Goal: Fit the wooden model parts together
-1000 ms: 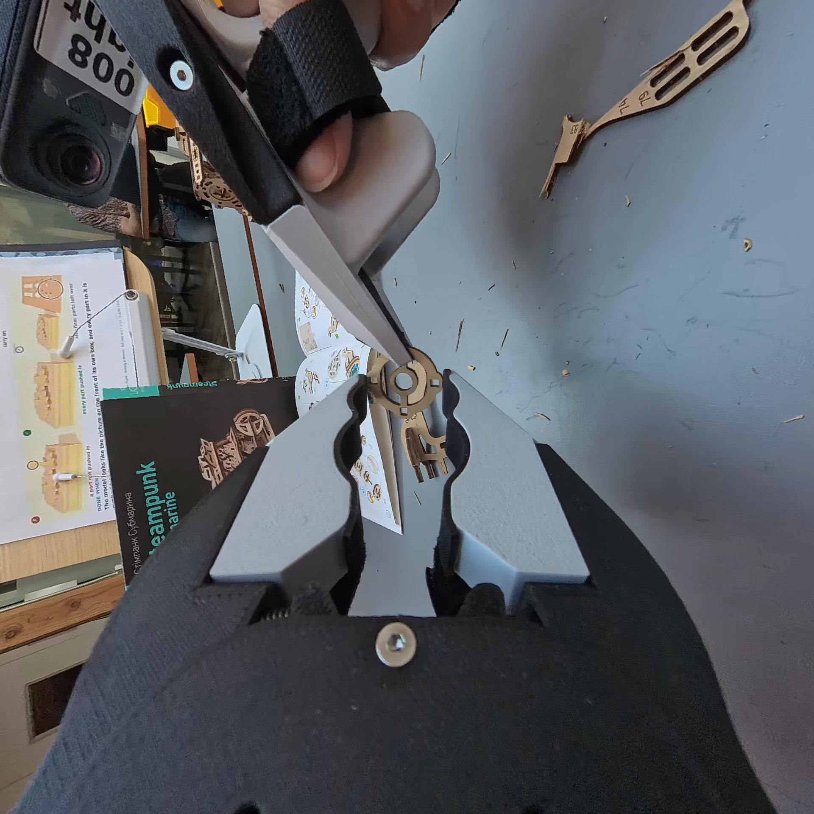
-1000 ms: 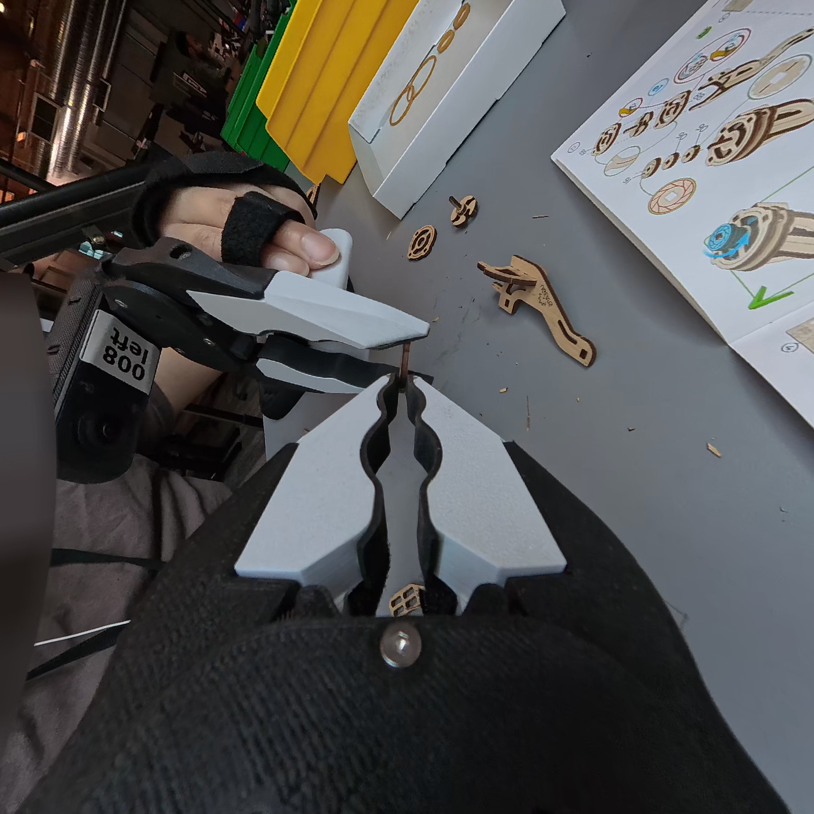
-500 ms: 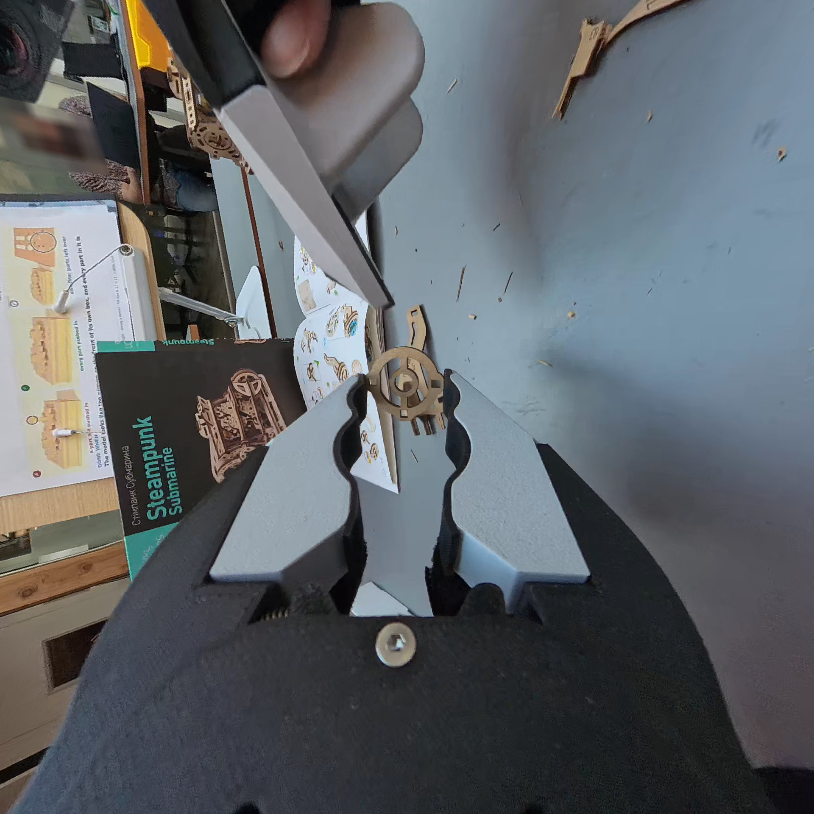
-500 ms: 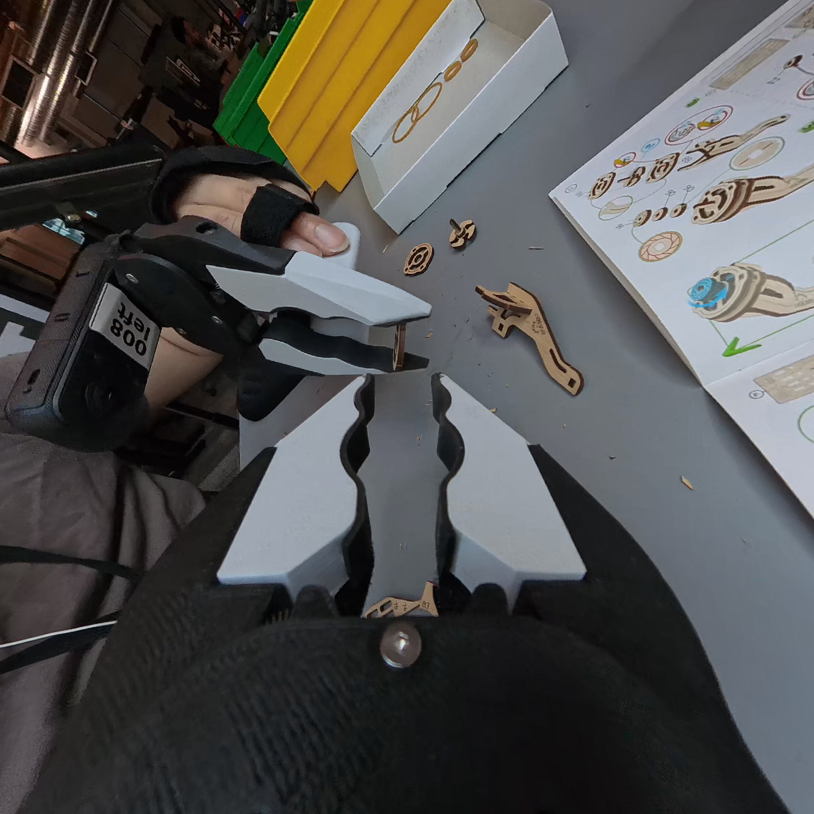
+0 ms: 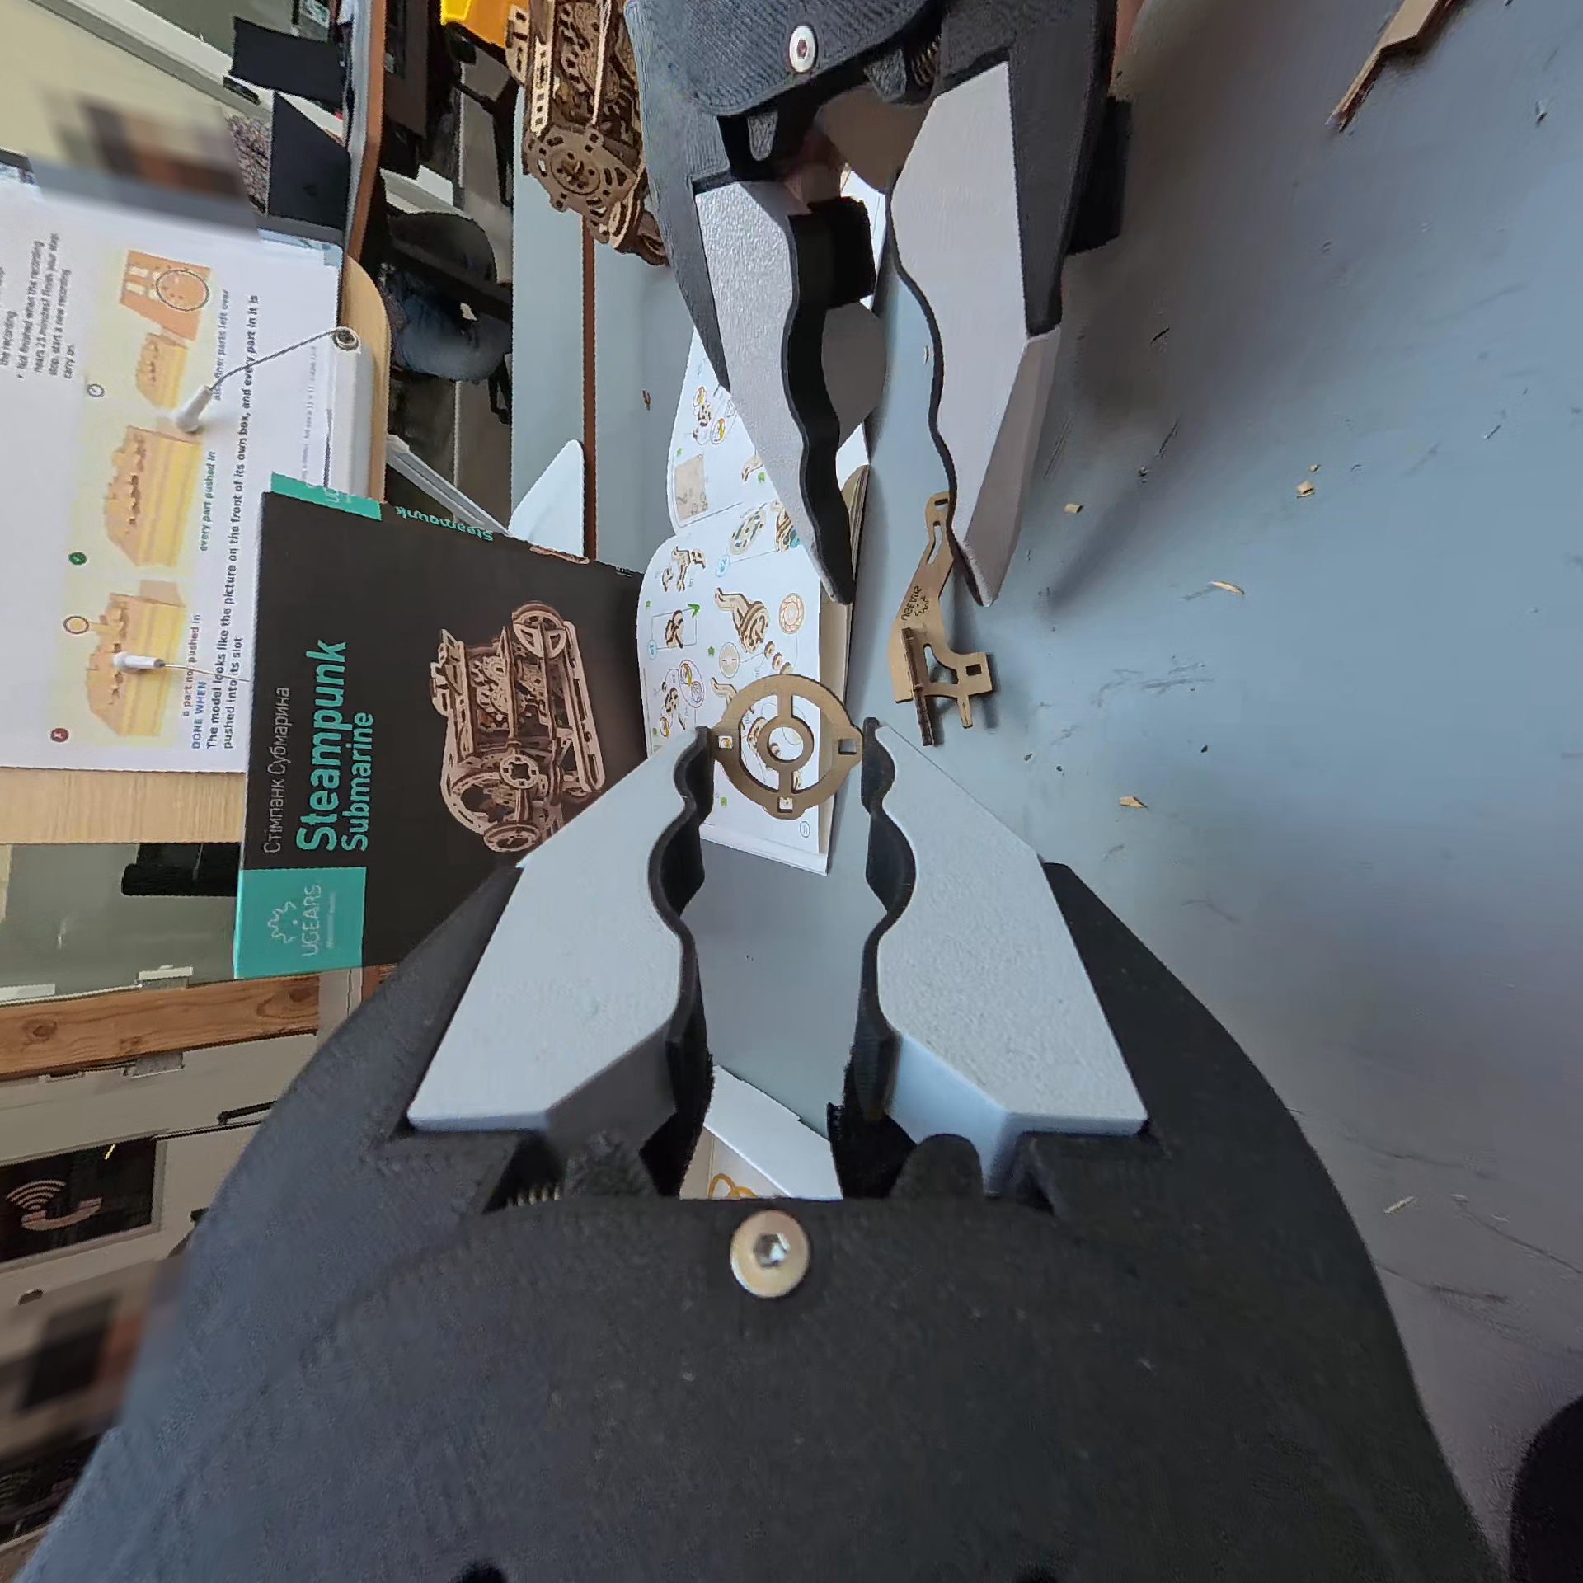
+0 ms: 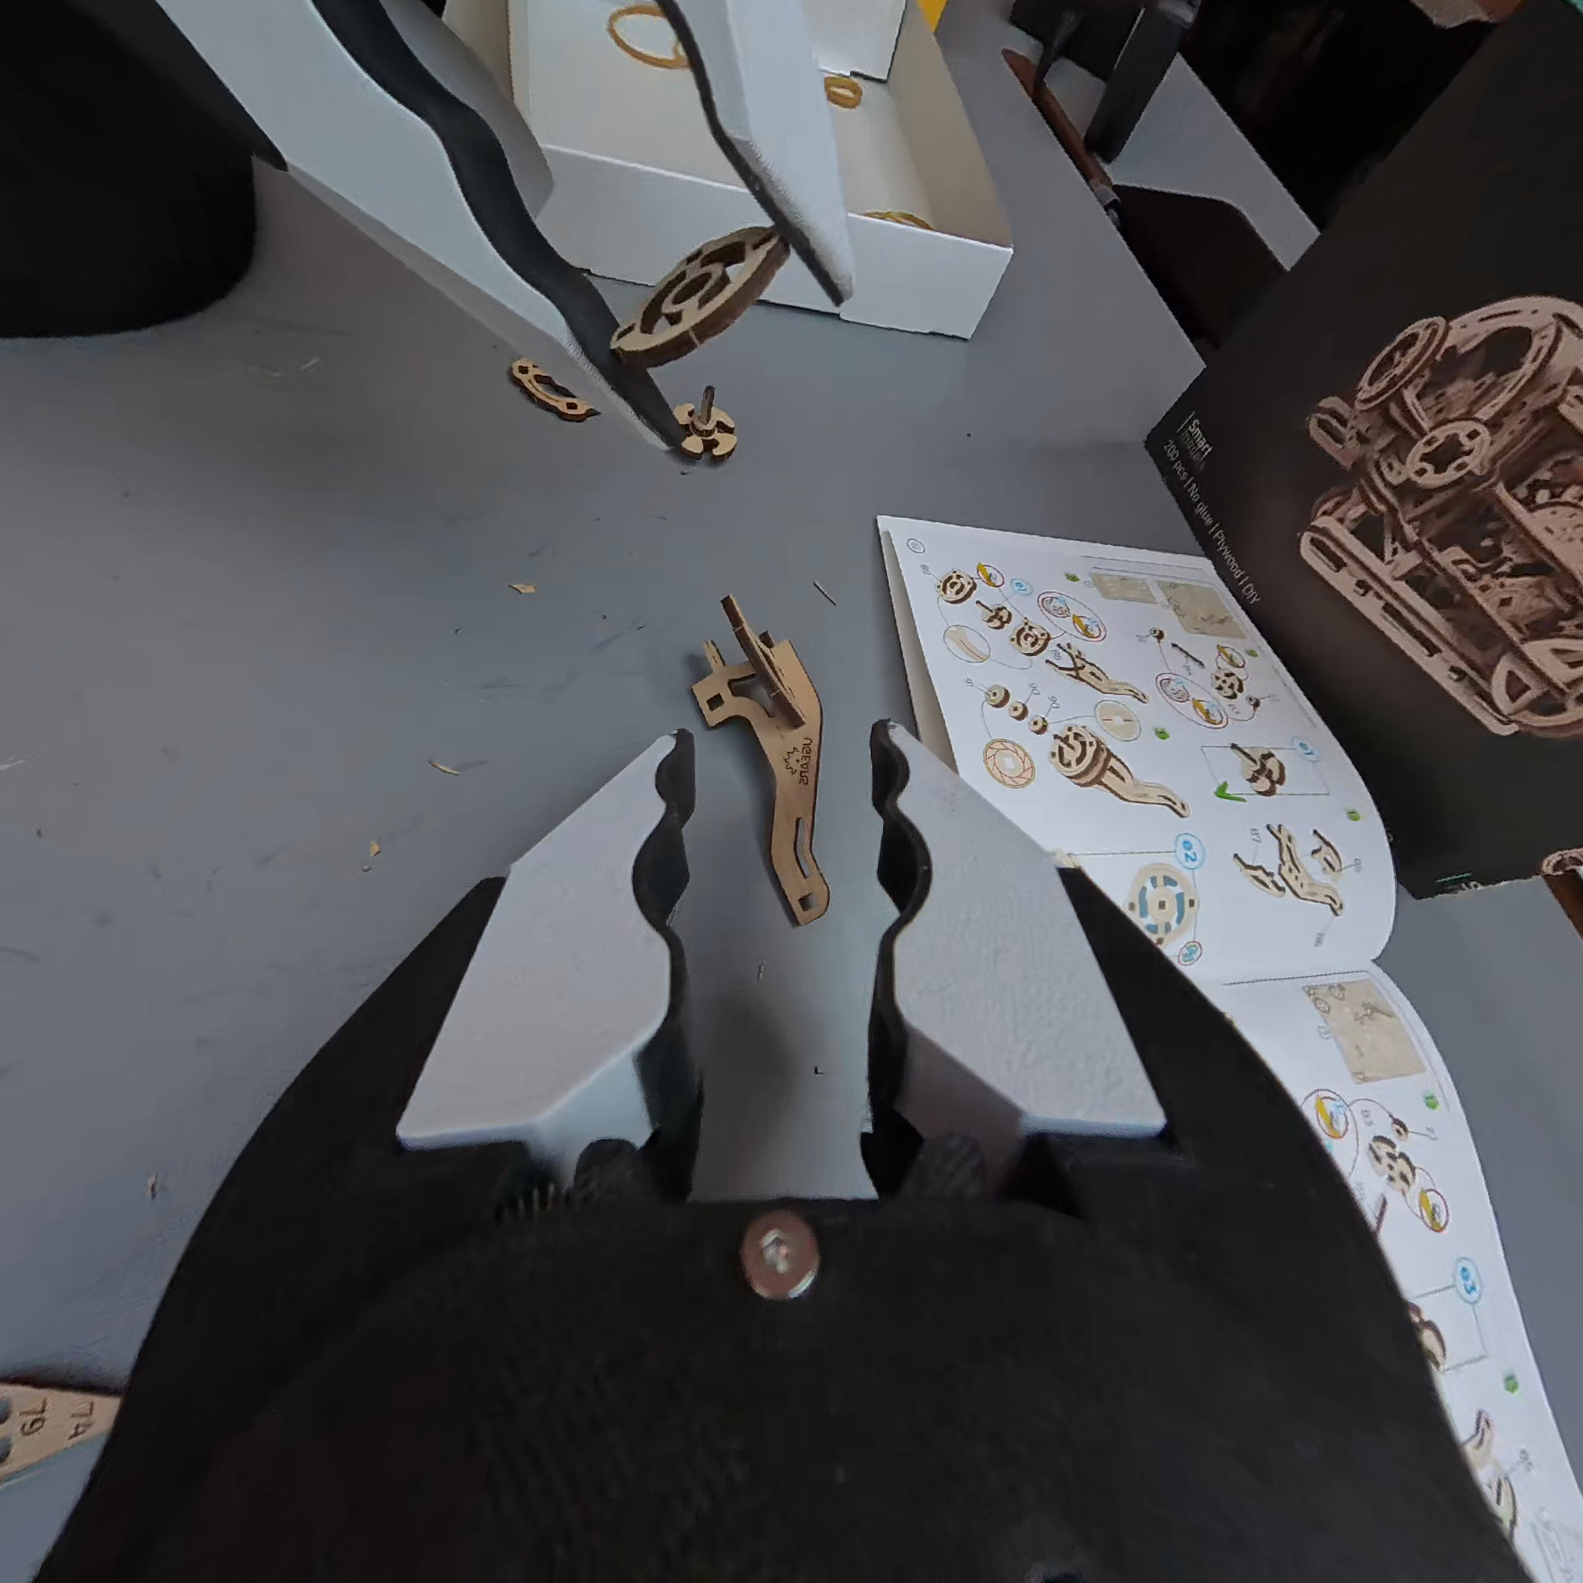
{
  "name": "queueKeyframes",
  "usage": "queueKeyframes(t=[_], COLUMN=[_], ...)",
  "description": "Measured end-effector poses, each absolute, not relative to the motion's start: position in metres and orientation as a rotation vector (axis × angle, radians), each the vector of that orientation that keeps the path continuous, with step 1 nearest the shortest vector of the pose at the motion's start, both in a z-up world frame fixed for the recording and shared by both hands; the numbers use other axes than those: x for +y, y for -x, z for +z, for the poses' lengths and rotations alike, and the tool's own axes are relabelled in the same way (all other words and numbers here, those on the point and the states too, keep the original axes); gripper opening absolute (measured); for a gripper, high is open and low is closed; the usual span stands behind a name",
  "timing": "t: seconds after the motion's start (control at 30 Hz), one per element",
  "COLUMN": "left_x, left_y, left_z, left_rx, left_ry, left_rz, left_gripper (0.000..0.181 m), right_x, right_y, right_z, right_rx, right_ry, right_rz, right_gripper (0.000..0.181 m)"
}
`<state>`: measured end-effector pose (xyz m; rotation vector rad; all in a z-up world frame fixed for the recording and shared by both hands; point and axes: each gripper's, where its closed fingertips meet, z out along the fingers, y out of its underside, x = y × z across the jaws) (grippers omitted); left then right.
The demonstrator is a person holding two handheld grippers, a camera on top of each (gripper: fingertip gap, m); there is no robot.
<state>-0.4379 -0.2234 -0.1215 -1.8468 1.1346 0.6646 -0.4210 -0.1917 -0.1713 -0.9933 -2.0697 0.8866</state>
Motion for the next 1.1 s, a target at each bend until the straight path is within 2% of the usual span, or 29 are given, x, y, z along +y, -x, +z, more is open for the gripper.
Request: queueKeyframes(t=[0.17, 0.5, 0.67, 1.1], left_x=[-0.227, -0.226, -0.228, -0.24], left_y=[0.444, 0.46, 0.463, 0.465], left_z=[-0.132, -0.125, -0.118, -0.083], left_rx=[1.099, 1.07, 1.048, 0.96], left_ry=[1.868, 1.883, 1.88, 1.809], left_rz=[0.63, 0.667, 0.668, 0.626], left_gripper=[0.033, 0.033, 0.033, 0.033], right_x=[-0.185, -0.184, -0.188, -0.179], right_y=[0.426, 0.431, 0.431, 0.428], right_z=[-0.187, -0.187, -0.188, -0.19], right_rx=[-2.124, -2.072, -2.072, -2.062], right_ry=[1.029, 1.076, 1.015, 1.129], right_rz=[0.753, 0.624, 0.526, 0.587], right_gripper=[0.035, 0.035, 0.026, 0.014])
